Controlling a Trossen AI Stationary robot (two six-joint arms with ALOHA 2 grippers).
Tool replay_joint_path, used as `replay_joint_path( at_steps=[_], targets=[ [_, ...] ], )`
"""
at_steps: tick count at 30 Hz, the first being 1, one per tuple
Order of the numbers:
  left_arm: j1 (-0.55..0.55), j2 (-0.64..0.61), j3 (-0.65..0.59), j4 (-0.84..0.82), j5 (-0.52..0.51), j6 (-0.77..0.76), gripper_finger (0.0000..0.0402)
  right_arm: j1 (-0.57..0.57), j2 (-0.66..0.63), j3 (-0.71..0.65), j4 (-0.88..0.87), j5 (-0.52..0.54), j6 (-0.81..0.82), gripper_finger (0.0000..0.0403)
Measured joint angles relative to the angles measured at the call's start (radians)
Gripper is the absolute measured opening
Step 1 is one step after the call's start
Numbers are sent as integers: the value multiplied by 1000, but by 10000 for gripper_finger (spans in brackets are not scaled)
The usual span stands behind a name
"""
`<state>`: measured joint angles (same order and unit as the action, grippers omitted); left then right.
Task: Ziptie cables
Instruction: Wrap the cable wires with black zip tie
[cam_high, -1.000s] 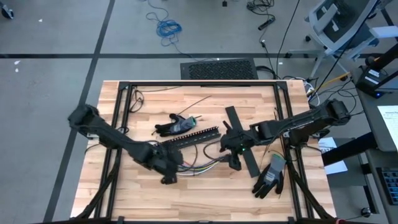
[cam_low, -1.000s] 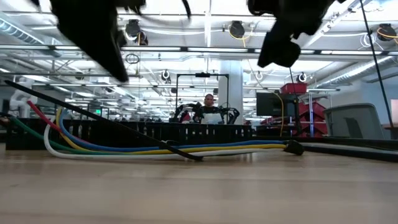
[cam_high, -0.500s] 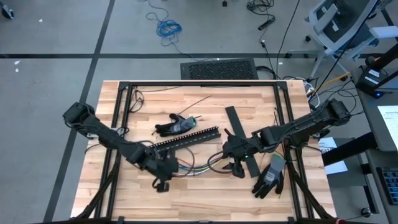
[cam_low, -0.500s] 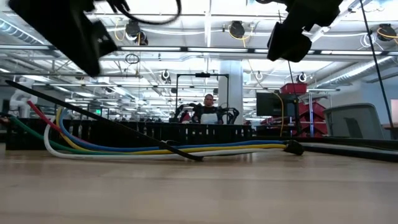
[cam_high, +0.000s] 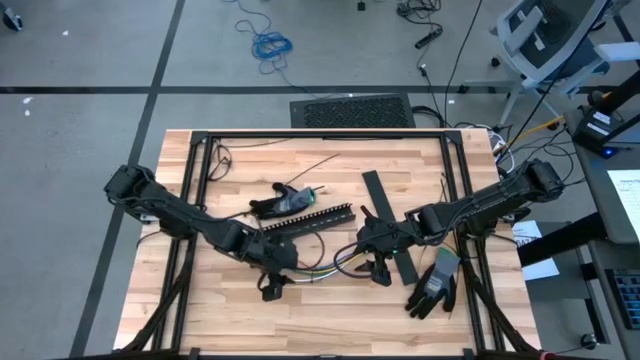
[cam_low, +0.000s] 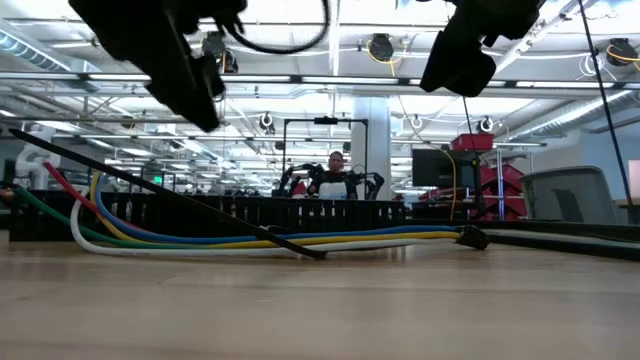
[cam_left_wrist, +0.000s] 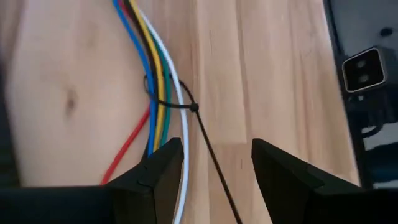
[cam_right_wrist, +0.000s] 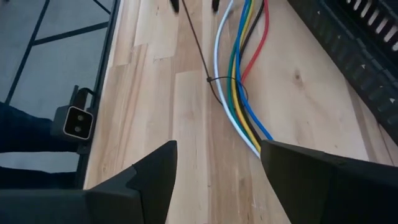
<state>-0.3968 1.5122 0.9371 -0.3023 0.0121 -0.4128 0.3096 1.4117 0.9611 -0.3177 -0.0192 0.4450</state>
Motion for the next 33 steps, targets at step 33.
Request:
replay_joint_path(
  at_steps=[33],
  targets=[
    [-5,237,27,24,28,-52,153,0,2,0,-9,23,34,221]
  ],
)
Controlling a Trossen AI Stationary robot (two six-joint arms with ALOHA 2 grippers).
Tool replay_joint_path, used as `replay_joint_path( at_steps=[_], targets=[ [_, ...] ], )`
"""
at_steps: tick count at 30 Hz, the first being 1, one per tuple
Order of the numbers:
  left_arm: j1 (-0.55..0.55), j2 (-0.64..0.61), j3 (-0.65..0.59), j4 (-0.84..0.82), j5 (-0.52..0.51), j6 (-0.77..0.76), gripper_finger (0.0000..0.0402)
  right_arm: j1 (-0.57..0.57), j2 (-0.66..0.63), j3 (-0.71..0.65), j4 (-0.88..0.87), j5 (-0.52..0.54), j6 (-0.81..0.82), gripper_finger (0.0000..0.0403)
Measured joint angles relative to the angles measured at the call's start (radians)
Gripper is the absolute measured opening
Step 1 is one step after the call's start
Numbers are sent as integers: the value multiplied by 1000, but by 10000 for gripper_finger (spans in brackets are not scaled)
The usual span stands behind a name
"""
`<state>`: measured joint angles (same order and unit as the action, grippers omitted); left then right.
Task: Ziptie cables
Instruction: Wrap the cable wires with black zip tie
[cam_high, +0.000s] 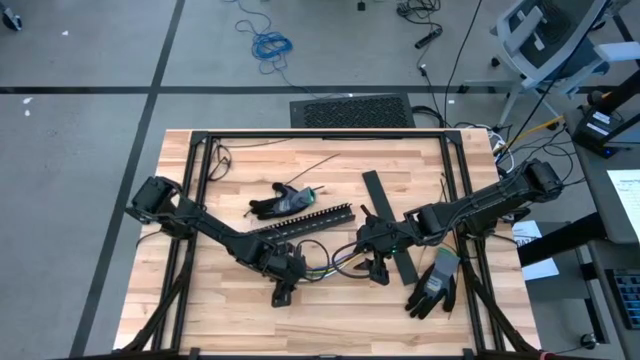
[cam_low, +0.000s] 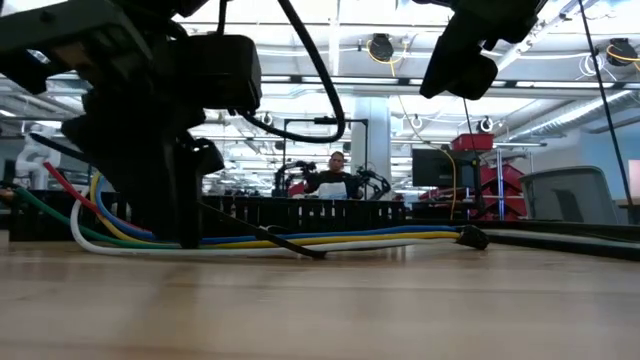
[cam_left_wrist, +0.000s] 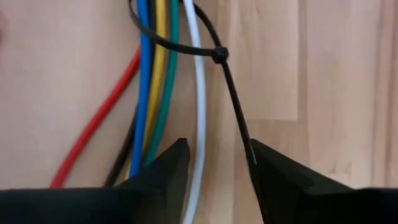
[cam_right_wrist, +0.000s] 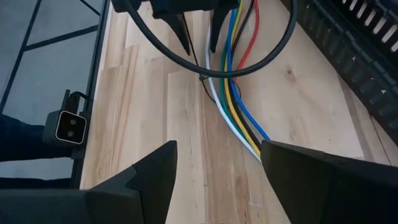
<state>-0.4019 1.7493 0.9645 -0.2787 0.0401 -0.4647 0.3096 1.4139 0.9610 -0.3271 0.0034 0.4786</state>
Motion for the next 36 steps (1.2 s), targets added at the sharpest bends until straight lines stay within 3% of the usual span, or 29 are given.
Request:
replay_joint_path(
  at_steps=[8,13,16,21,24,30,32,36],
  targets=[
    [0,-8,39,-4,-15,-1,12,-1,0,0,0,4,-4,221],
    [0,-8,81,-65,-25,8,3,-1,0,0,9,8,-8,221],
    [7,-8,122,-121,-35,31,2,4,0,-1,44,67,-65,221],
    [15,-10,158,-157,-71,104,1,-6,1,-91,392,202,23,203],
    [23,-10,158,-168,-94,105,1,-8,11,-183,464,265,168,156],
    [34,-10,158,-174,-111,114,1,78,24,-391,736,370,426,17],
    [36,-10,158,-175,-111,115,1,105,40,-424,815,416,461,14],
    [36,-10,158,-175,-125,116,0,111,85,-390,899,421,441,58]
  ],
)
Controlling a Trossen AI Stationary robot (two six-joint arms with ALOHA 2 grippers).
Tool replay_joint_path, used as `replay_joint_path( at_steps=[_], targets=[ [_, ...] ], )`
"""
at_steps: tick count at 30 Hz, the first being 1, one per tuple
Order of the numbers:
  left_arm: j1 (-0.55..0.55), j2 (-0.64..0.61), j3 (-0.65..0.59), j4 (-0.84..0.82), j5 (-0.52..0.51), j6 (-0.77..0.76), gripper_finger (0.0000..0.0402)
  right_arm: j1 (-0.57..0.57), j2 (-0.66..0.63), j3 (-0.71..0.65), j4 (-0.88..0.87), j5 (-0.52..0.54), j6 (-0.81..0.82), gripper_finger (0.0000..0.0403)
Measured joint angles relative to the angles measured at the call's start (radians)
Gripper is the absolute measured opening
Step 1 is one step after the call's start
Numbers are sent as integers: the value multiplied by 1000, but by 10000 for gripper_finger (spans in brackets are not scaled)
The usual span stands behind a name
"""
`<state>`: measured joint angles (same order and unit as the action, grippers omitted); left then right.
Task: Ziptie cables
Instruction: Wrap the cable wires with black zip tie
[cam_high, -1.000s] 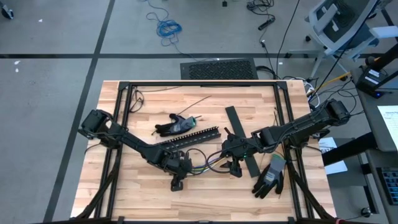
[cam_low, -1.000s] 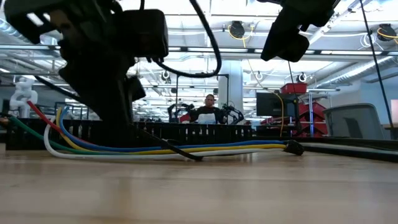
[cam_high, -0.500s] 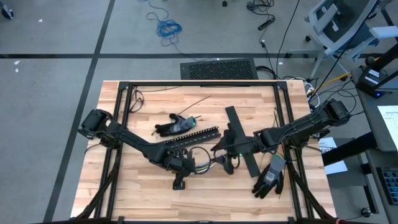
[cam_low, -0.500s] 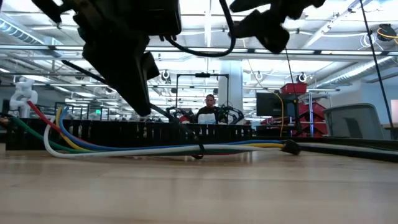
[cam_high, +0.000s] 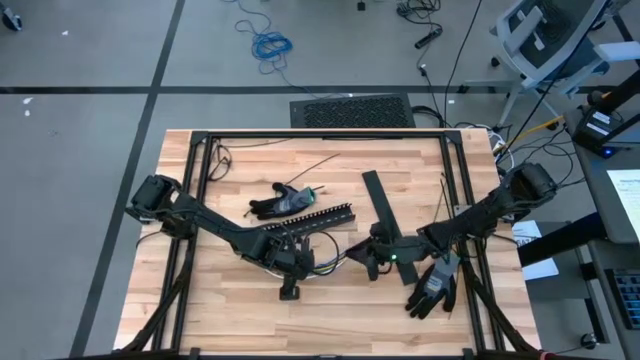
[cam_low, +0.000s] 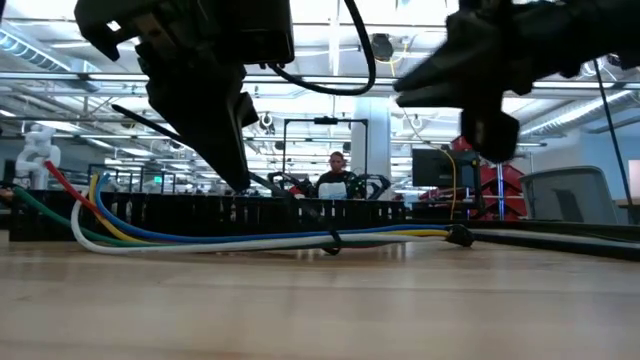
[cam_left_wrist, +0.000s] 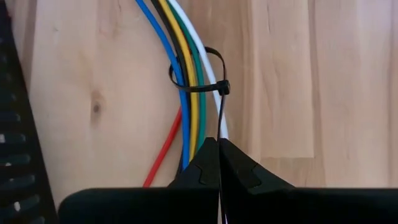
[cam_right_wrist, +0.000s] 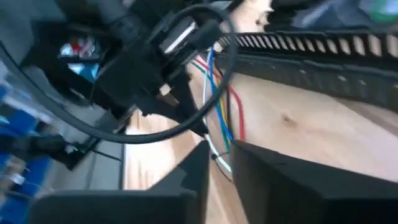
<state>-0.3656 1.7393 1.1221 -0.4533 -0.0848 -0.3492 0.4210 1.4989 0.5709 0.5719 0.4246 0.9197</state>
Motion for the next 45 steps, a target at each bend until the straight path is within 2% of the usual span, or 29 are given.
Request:
replay_joint_path(
  at_steps=[5,10,14,17,19,25,34,45],
  targets=[
    [8,0,0,1,-16,22,0,0,118,106,-111,-40,-171,138],
    [24,0,0,2,-18,22,0,-9,245,221,-118,-64,-290,204],
    [29,0,0,2,-19,23,0,-27,323,329,-156,-85,-382,231],
    [30,0,0,3,-20,22,0,-44,369,408,-238,-112,-401,232],
    [30,0,0,7,-20,22,0,-55,399,442,-293,-115,-415,225],
    [30,-4,0,9,-20,16,0,-84,424,481,-298,-143,-427,184],
    [30,-16,0,21,-28,23,0,-101,427,481,-331,-197,-412,70],
    [30,-16,0,28,-29,23,0,-108,427,481,-342,-249,-399,5]
  ],
)
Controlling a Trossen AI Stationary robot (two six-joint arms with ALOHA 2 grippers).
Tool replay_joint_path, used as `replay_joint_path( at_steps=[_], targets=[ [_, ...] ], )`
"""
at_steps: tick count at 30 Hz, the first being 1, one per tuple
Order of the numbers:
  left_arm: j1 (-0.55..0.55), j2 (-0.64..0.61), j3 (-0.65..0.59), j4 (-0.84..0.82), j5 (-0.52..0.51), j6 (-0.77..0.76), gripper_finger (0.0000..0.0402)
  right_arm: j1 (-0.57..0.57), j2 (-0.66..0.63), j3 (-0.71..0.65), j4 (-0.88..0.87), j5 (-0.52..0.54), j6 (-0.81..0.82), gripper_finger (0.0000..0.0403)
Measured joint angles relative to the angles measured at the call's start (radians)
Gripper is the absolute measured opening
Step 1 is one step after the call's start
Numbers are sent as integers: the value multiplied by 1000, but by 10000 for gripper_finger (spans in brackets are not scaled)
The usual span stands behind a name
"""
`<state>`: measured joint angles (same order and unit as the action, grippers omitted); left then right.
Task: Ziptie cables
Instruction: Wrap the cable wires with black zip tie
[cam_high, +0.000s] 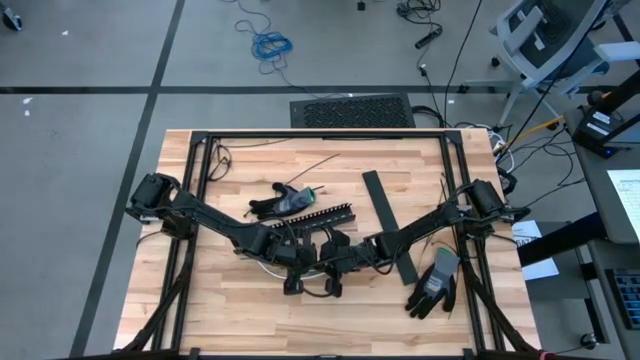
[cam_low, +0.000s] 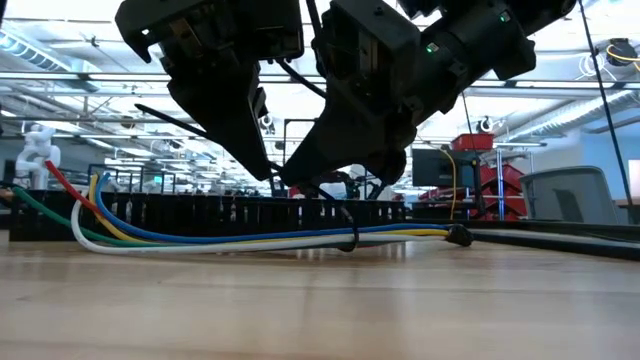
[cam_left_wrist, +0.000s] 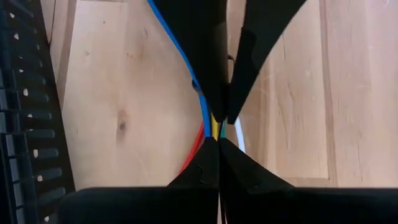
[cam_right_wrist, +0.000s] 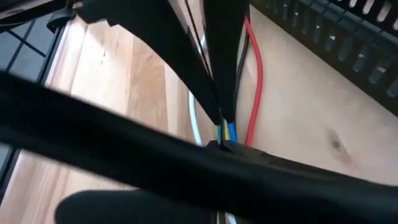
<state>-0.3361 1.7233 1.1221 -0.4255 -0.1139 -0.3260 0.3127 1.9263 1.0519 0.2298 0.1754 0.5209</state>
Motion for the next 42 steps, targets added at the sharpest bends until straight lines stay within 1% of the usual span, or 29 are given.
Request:
replay_joint_path(
  at_steps=[3,6,12,21,32,36,42],
  targets=[
    [0,-1,1,-1,-7,-1,0,0,-1,0,-9,-2,22,2],
    [-1,-18,12,-14,-40,-2,0,5,-4,2,-16,-11,40,1],
    [8,-96,15,-25,-84,-8,0,22,-10,5,-16,0,60,0],
    [17,-168,15,-55,-172,-9,0,26,-7,4,-25,3,73,0],
    [30,-310,16,-74,-269,-9,0,27,-6,3,-16,-4,88,0],
    [36,-346,16,-75,-283,-8,0,27,-6,3,-10,-2,88,0],
    [40,-347,16,-105,-293,-5,0,25,-5,1,-5,-2,88,0]
  ],
)
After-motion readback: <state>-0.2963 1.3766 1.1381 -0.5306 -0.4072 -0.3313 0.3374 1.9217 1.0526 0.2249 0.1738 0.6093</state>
